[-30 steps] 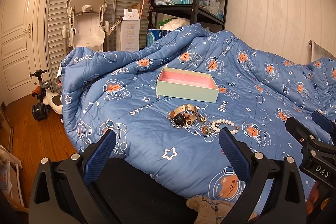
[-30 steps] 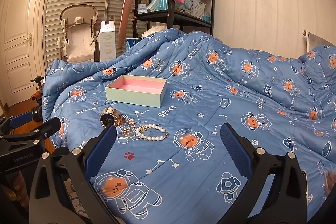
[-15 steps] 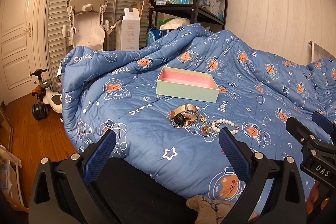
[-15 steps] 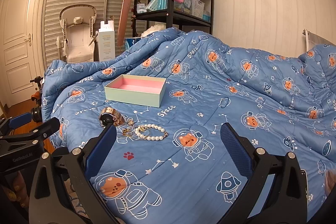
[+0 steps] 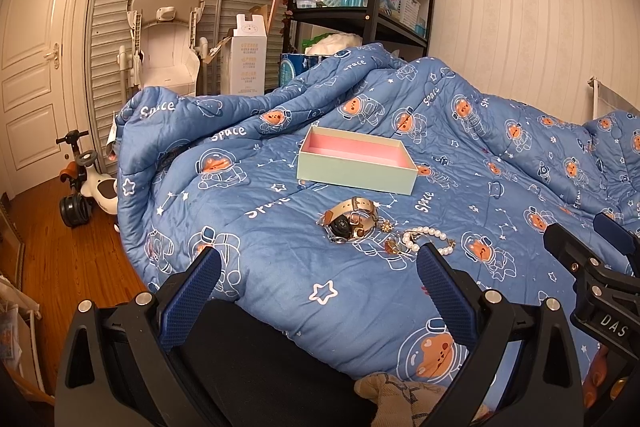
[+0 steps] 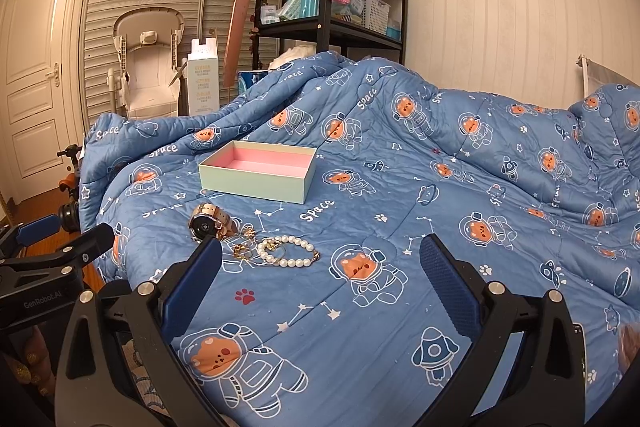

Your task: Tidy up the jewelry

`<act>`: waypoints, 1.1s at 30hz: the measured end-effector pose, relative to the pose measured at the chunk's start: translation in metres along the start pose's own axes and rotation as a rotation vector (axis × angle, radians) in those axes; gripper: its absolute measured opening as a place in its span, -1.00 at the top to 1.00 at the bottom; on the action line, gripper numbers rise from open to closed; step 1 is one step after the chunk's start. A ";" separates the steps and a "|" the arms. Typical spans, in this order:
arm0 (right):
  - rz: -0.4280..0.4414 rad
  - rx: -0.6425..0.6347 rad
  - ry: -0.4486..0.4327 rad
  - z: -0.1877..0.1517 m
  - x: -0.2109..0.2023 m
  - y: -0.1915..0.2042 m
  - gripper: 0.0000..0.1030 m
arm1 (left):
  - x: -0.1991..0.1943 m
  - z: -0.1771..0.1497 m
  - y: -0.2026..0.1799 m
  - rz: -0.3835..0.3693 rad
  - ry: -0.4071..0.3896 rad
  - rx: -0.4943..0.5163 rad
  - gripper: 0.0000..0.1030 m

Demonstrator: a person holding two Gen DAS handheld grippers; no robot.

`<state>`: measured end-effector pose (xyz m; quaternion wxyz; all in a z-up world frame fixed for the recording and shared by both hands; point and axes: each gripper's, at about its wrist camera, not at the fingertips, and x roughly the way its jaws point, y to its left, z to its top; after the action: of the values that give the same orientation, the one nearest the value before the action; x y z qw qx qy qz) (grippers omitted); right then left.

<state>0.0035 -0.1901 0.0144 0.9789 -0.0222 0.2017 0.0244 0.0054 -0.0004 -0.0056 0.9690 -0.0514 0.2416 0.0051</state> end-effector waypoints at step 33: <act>0.274 0.094 0.556 -0.006 0.189 -0.041 -0.21 | 0.128 0.030 -0.004 -0.183 0.192 0.217 -0.35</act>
<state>0.1768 -0.2238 -0.0644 0.8738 0.0446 0.4638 0.1396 0.1324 -0.0036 -0.0389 0.9378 0.0313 0.3264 -0.1144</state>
